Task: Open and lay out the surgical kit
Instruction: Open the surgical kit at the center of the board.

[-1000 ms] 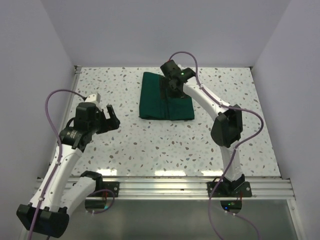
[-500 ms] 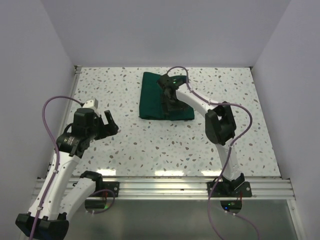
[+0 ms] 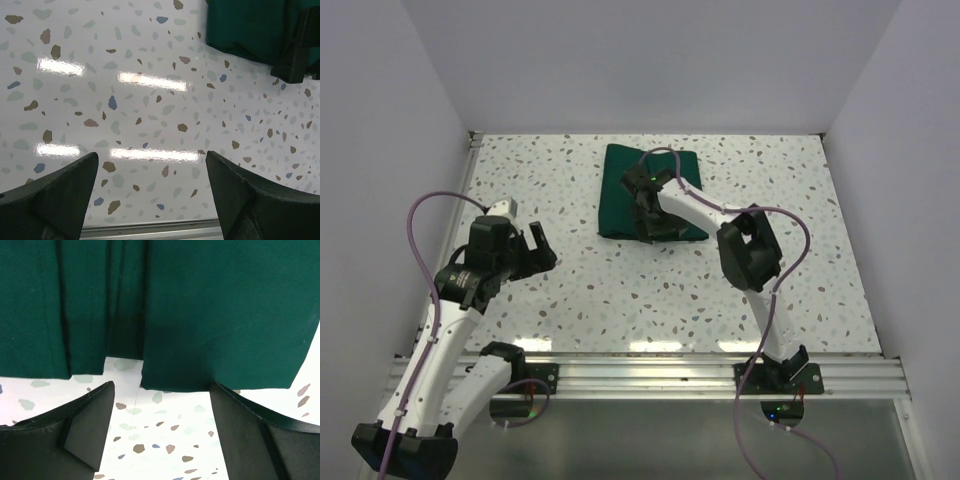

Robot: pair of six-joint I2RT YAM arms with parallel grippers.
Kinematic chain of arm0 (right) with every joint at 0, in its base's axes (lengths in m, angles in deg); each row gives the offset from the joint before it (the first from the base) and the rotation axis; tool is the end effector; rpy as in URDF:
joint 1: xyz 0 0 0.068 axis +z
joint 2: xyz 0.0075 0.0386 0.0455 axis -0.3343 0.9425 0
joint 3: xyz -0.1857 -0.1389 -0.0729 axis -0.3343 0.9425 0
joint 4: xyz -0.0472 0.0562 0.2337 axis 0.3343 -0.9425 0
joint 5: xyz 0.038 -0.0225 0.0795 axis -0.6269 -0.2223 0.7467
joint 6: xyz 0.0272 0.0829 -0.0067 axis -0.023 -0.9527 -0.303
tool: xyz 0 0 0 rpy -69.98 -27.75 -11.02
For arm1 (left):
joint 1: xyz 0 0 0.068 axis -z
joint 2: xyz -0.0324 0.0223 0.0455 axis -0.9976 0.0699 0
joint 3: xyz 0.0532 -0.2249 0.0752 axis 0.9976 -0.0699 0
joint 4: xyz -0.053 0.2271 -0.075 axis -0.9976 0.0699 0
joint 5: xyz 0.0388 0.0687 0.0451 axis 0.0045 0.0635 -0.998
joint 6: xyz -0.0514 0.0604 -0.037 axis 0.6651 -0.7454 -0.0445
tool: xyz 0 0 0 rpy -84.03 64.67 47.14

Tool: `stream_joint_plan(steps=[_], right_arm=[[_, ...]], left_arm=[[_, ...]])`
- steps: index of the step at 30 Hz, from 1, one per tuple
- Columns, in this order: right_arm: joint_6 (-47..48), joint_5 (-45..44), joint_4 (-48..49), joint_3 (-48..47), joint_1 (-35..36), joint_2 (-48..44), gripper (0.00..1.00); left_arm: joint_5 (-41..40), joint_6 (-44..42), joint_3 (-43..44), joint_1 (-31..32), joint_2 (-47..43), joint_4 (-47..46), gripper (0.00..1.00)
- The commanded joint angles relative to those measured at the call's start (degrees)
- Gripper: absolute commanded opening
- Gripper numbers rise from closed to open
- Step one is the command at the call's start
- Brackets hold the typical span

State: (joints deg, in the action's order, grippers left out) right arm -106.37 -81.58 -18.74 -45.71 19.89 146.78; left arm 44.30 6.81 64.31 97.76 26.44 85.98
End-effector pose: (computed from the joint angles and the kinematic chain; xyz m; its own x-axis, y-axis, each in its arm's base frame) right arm 0.3481 0.2537 0.1318 -0.9195 -0.2272 -0.3209 -0.1710 0.9660 -0.1939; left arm 0.1824 -0.0362 0.2505 -0.6891 -0.3578 -0.6302 -0.1738 0.9258 -0.3357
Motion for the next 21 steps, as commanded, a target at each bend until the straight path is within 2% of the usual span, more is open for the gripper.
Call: stream_joint_plan(steps=[1, 4, 10, 13, 19, 20, 21], right_arm=[[0.05, -3.12, 1.24, -0.43, -0.31, 1.35, 0.79], [0.32, -4.52, 0.98, -1.57, -0.31, 2.23, 0.75], [1.02, -7.16, 0.63, -4.47, -0.39, 3.98, 0.62], [1.11, -7.69, 0.27, -5.79, -0.48, 4.43, 0.45], [0.67, -7.16, -1.48, -7.38, -0.4, 2.06, 0.21], [0.58, -7.25, -1.83, -7.9, -0.48, 1.71, 0.13], [0.49, -7.34, -2.53, -8.34, -0.4, 1.01, 0.1]], left_arm=[[-0.46, 0.21, 1.24, 0.27, 0.01, 0.53, 0.93], [-0.37, 0.12, 1.15, 0.27, 0.1, 0.71, 0.93], [-0.19, -0.23, 1.15, 0.27, 0.27, 0.97, 0.92], [-0.19, -0.58, 1.33, 0.27, 0.54, 1.06, 0.92], [-0.28, -0.84, 1.15, 0.27, 1.15, 1.06, 0.92], [-0.28, -0.76, 1.15, 0.27, 1.15, 0.89, 0.92], [-0.19, -0.76, 1.07, 0.27, 1.15, 0.71, 0.92]])
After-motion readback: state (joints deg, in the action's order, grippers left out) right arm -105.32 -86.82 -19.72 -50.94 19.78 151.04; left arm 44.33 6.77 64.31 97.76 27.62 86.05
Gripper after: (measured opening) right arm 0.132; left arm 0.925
